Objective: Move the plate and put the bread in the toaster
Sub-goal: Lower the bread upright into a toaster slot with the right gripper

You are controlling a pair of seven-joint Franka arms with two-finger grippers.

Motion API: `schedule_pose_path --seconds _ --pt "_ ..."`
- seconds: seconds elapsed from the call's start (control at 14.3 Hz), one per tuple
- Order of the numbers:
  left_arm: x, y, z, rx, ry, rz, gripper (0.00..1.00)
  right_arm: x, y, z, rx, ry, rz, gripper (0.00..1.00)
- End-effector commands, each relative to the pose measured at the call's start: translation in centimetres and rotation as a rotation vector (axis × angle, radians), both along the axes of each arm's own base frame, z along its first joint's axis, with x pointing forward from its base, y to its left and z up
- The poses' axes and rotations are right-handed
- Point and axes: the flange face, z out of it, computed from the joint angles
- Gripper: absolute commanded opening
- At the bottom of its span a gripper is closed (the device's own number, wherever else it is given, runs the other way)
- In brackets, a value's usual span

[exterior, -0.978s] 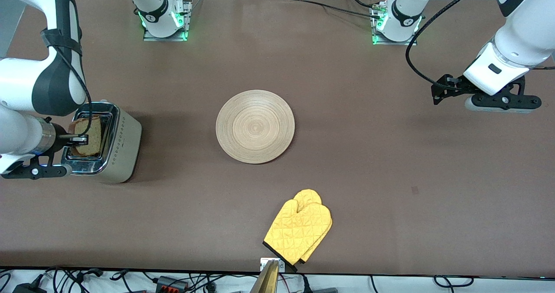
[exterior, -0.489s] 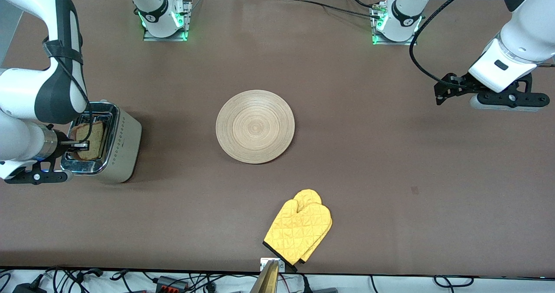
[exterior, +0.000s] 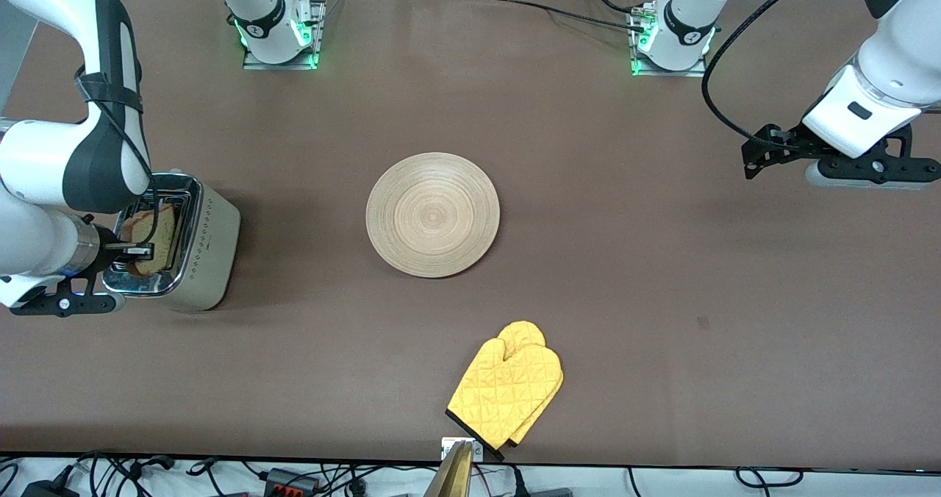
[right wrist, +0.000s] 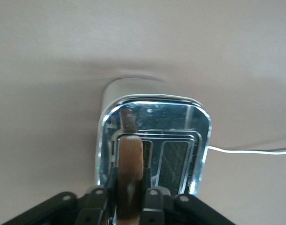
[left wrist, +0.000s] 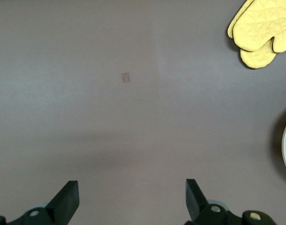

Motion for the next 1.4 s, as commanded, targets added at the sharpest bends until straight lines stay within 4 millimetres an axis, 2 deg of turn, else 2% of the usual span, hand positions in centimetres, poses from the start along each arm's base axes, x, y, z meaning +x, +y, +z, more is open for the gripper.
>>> schedule_pose_path --seconds 0.0,0.21,0.35,0.63,0.91,1.12,1.26,1.33 --pt "0.3 0.2 0.8 0.025 0.003 -0.01 1.0 -0.1 0.3 0.5 0.053 -0.019 -0.016 1.0" --pt "0.3 0.0 0.9 0.048 -0.001 -0.019 1.0 -0.6 0.8 2.0 0.065 0.001 -0.015 1.0" --pt "0.3 0.1 0.9 0.047 0.0 -0.02 1.0 -0.9 1.0 3.7 0.089 0.017 -0.025 1.0" --pt "0.2 0.1 0.9 0.047 0.0 -0.017 1.0 -1.3 2.5 9.0 0.108 -0.002 -0.01 1.0" --pt "0.2 0.2 0.9 0.047 0.0 -0.02 1.0 -1.3 4.1 10.8 0.19 -0.037 0.0 1.0" --pt "0.2 0.2 1.0 0.047 -0.001 -0.022 1.0 -1.3 4.0 11.8 0.188 -0.062 -0.002 1.0" --pt "0.1 0.3 1.1 0.047 -0.001 -0.02 1.0 -1.9 2.5 13.6 0.186 -0.086 -0.022 1.0" --pt "0.1 0.3 1.1 0.047 -0.001 -0.02 1.0 -2.1 1.2 14.1 0.189 -0.094 -0.039 1.0"
